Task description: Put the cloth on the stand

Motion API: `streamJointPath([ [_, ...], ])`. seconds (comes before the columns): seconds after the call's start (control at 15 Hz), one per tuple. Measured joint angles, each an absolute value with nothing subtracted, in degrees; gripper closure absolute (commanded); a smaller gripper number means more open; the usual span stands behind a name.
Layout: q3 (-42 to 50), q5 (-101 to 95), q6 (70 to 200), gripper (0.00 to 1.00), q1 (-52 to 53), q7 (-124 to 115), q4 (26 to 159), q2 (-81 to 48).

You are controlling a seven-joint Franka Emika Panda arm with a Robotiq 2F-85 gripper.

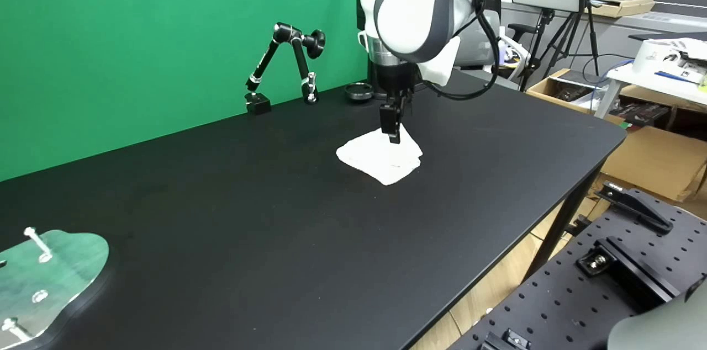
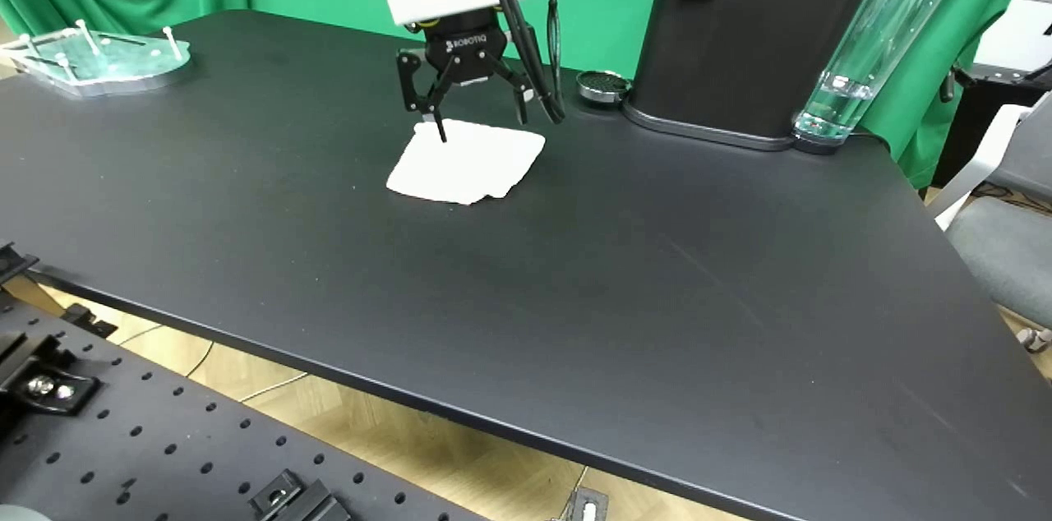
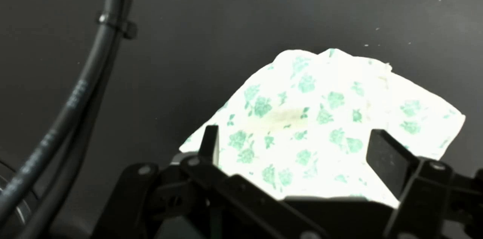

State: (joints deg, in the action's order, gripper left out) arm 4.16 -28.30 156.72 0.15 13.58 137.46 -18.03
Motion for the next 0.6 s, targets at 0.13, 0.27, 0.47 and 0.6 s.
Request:
streamJointPath([
  [0.13,5.0,-28.8,157.9,0.0,0.7,12.7,137.4,-19.7],
  [0.27,5.8,-29.3,158.6,0.0,1.5,11.6,137.4,-21.0],
  [0.47,7.1,-29.5,158.7,0.0,2.8,11.0,137.4,-22.3],
  [0.6,7.8,-29.7,158.7,0.26,3.5,10.5,137.3,-23.0],
])
